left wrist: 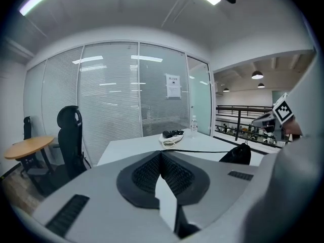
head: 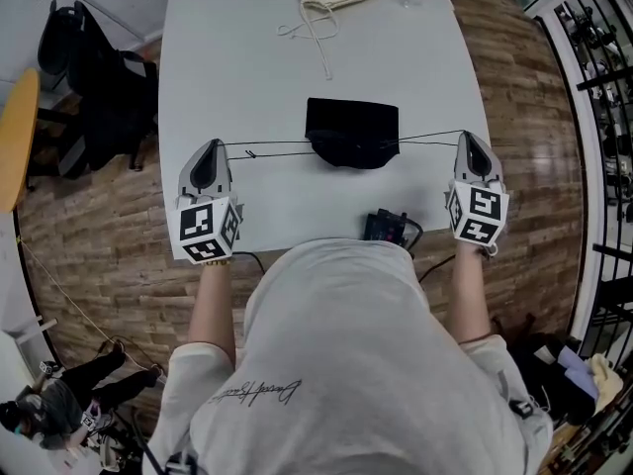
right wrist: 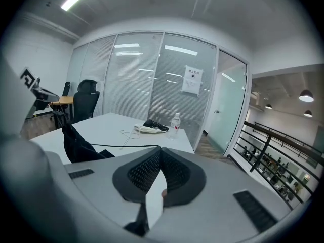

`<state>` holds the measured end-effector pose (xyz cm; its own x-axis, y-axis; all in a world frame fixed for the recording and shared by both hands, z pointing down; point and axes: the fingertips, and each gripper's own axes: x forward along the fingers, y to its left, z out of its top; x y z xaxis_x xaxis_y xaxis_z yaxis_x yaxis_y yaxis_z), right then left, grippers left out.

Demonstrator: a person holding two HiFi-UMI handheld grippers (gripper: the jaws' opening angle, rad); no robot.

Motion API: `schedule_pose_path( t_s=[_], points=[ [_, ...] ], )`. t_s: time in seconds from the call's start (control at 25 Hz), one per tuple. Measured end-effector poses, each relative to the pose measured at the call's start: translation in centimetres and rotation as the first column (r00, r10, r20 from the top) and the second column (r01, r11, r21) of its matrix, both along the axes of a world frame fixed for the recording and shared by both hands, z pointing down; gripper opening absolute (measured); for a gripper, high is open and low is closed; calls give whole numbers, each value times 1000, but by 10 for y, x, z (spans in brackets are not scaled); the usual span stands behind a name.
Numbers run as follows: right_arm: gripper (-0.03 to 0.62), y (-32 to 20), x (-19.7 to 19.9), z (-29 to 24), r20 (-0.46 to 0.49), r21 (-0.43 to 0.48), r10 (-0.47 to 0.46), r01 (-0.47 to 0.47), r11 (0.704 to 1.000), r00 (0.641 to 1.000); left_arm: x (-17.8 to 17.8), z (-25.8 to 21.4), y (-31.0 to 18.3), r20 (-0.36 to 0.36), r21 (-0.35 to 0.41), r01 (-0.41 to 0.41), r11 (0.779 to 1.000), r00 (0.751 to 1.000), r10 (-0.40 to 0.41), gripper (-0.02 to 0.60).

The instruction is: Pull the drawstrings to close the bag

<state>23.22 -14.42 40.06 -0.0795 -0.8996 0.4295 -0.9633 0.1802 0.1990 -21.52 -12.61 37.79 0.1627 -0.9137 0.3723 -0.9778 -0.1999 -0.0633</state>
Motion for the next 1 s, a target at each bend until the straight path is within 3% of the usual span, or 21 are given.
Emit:
schedule_pose_path(
  t_s=[0.44,1.0],
  points=[
    [25,0,-46,-5,174,5,-132,133,991,976,35,-4,2,-90,19,-54,998,994,56,12],
    [25,5,-74,2,186,-15,-204,211,977,961,51,1,5,-109,4,-87,996,990,87,12]
  ],
)
